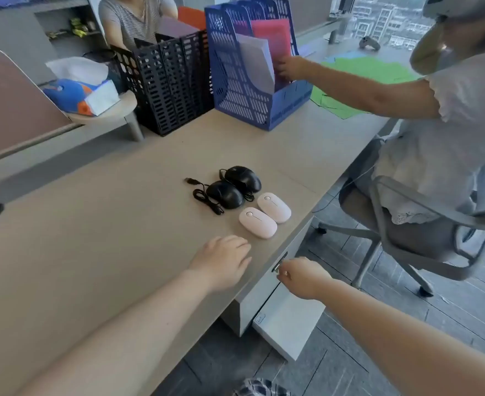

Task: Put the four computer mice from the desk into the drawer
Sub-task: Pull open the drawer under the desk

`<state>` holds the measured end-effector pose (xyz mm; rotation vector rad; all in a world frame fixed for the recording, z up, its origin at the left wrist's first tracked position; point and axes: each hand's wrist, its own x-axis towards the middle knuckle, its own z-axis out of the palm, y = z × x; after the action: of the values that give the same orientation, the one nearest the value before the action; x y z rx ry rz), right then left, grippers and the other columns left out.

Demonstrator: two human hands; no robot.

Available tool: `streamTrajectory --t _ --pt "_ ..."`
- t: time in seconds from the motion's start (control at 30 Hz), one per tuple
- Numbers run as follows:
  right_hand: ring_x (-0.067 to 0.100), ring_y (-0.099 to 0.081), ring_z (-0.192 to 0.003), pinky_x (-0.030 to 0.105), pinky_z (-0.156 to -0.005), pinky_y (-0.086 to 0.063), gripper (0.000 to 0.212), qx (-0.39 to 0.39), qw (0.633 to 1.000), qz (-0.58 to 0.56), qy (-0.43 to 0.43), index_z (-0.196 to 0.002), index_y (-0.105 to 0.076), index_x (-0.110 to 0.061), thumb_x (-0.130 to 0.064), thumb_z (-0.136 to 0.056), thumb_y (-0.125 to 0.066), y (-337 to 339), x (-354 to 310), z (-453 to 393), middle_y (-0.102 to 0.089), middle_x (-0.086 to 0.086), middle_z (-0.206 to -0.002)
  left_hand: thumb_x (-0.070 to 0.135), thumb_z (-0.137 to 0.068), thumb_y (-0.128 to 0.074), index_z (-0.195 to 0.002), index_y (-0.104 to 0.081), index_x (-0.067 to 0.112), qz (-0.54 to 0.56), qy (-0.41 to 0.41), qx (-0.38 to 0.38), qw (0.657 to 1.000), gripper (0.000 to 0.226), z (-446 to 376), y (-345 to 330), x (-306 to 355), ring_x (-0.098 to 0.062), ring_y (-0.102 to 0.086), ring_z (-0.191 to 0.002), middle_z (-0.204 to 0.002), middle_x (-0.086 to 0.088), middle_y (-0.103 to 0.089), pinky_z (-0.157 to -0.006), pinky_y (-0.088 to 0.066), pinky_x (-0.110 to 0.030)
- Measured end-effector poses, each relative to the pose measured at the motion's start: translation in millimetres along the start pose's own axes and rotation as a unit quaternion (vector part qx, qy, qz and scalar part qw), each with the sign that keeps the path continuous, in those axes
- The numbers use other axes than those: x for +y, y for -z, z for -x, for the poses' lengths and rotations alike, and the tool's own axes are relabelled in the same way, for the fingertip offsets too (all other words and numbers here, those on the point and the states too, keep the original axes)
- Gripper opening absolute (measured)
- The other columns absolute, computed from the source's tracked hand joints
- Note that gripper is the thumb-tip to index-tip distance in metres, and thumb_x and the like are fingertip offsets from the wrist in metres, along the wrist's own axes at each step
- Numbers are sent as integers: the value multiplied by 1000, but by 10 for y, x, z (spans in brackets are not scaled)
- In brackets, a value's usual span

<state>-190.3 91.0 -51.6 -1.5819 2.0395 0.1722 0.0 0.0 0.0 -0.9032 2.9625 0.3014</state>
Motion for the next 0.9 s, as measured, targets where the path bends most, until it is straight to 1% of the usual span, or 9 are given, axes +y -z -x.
streamTrajectory --t 0.1,0.23,0.37,0.47,0.53,0.6,0.67,0.77,0.9 --pt "28 -52 -112 34 -87 -41 31 -14 1000 3 -9 -110 -58 -16 -36 -98 -37 -212 158 -159 -59 4 -102 39 -84 -25 -102 -68 7 27 -31 40 998 57 -101 -311 33 -26 -64 -107 -113 -7 -69 -82 -56 -43" --pt "29 -57 -105 33 -81 -44 32 -5 997 -53 -47 -111 -58 -18 -37 -98 -36 -530 373 -454 -63 7 -109 36 -93 -35 -128 -58 8 39 -24 59 997 49 -232 -653 61 -23 -48 -130 -139 -7 -54 -98 -47 -44" --pt "30 -60 -96 32 -78 -45 37 31 982 -173 -74 -108 -59 -9 -35 -100 -34 -776 488 -780 -63 11 -99 36 -88 -34 -127 -59 5 56 -4 100 993 55 -258 -897 75 -27 -57 -122 -134 -10 -59 -93 -52 -45" --pt "31 -59 -95 36 -85 -47 42 60 955 -278 -90 -114 -62 -2 -30 -101 -34 -892 528 -990 -66 20 -111 35 -90 -37 -130 -57 7 52 11 136 989 53 -257 -948 118 -26 -54 -125 -137 -9 -56 -101 -46 -41" --pt "26 -55 -86 38 -83 -47 36 72 932 -341 -97 -105 -63 -3 -26 -100 -35 -972 516 -1066 -66 23 -111 35 -90 -37 -134 -54 10 40 32 138 989 53 -240 -957 141 -24 -49 -130 -142 -7 -52 -105 -40 -38" --pt "23 -55 -77 35 -73 -48 24 54 893 -432 -118 -100 -56 -10 -22 -99 -36 -1052 488 -1082 -65 18 -98 38 -90 -34 -134 -54 11 36 40 137 989 56 -225 -955 167 -24 -49 -130 -142 -8 -53 -107 -40 -38" --pt "17 -54 -67 28 -61 -44 20 26 849 -506 -148 -100 -53 -11 -20 -99 -35 -1085 442 -1042 -64 8 -82 42 -87 -30 -133 -55 10 40 45 134 989 61 -212 -941 194 -26 -50 -129 -140 -9 -54 -107 -41 -40" --pt "15 -51 -64 26 -57 -39 17 29 830 -537 -149 -96 -53 -10 -16 -97 -37 -1100 428 -1025 -59 3 -72 42 -85 -29 -132 -56 8 32 45 131 990 63 -204 -931 219 -27 -50 -128 -139 -10 -54 -107 -41 -40" --pt "15 -45 -64 25 -55 -33 21 46 816 -565 -111 -83 -50 -16 -17 -96 -34 -1187 446 -992 -55 1 -73 44 -85 -30 -133 -55 12 30 53 133 989 63 -226 -943 204 -24 -49 -130 -141 -6 -53 -105 -44 -44"
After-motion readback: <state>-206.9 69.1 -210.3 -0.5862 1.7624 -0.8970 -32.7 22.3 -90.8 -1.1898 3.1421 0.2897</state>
